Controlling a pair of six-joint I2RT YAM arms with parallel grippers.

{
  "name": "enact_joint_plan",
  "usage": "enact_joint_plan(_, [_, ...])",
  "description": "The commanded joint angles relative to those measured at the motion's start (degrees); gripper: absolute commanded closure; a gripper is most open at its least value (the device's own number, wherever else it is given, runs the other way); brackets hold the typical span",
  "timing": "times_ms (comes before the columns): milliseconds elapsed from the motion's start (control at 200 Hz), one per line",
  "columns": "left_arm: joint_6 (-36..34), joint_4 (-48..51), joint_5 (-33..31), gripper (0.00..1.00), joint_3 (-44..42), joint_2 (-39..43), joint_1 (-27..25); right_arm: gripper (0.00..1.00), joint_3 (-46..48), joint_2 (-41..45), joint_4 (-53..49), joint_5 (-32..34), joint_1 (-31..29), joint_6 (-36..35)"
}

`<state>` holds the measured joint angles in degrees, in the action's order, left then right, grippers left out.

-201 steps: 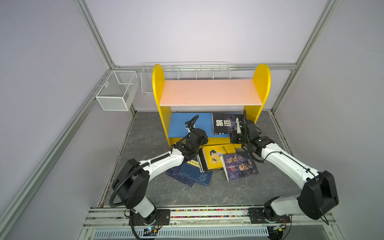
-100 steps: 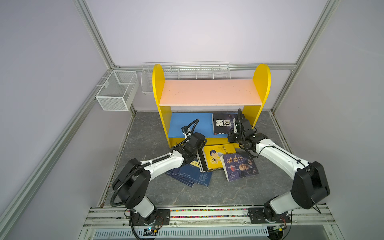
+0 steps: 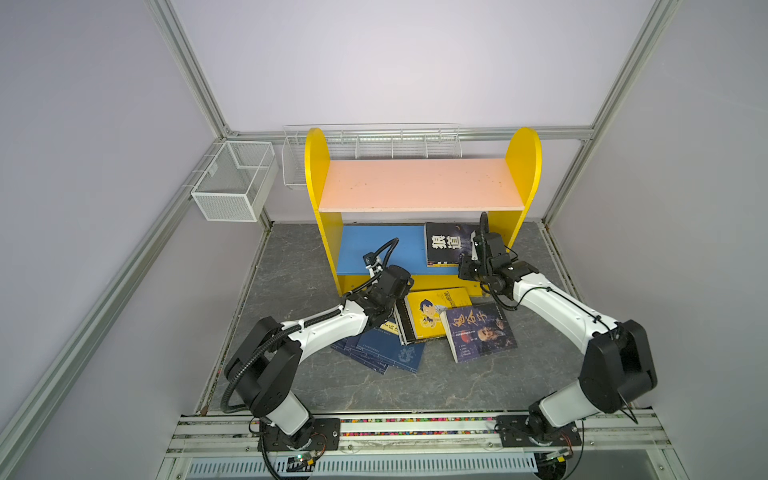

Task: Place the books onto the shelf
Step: 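Lower both grippers toward the yellow book on the floor pile, then grasp the purple book on the floor pile with the right gripper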

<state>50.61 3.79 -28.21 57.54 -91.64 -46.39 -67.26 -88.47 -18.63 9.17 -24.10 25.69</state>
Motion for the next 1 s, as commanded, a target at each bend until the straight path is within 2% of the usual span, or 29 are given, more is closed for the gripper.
enact_joint_plan(0, [1.0,1.6,0.5,0.35,1.6,-0.9,0.1,0.80,0.4,0.8,0.9,0.3,0.5,0.5])
enact_joint_plan(155, [-2.0,2.4,3.9,0.35,1.9,-0.6,-0.1,0.79,4.7,7.2,1.2,0.5,0.3,1.1])
enact_joint_plan(285, [-9.9,0.6,6.4,0.35,1.4,0.1,-2.2,0.71,10.0,16.1,-1.7,1.8,0.4,2.6])
enact_joint_plan(365, [-16.7,-0.3,10.1,0.35,2.2,0.1,-4.3,0.55,13.5,21.2,-6.2,1.4,0.7,5.4])
enact_joint_plan(475, [-25.1,-0.2,16.1,0.33,4.7,-1.4,-7.6,0.24,20.5,27.6,-13.3,-3.0,2.6,12.2])
enact_joint_plan(545, [-28.8,-0.2,19.4,0.31,6.4,-2.9,-9.6,0.13,24.9,31.1,-17.6,-7.8,4.7,15.9])
enact_joint_plan(645, [-31.6,0.2,24.3,0.30,9.1,-5.5,-11.4,0.02,32.0,34.8,-20.0,-17.4,8.3,19.2])
enact_joint_plan(720, [-32.6,1.2,25.5,0.29,11.2,-7.8,-12.2,0.01,35.8,36.7,-22.2,-20.6,11.9,21.8])
enact_joint_plan(800, [-32.7,2.4,25.5,0.29,13.2,-10.2,-12.3,0.05,38.8,38.4,-21.4,-25.6,19.6,21.7])
enact_joint_plan(905, [-33.4,3.9,25.4,0.29,15.6,-13.0,-12.4,0.04,44.4,35.3,-18.3,-35.8,26.8,23.6])
enact_joint_plan(995, [-33.9,3.7,25.4,0.30,16.7,-14.9,-12.4,0.01,49.9,32.1,-12.2,-41.0,29.7,26.1])
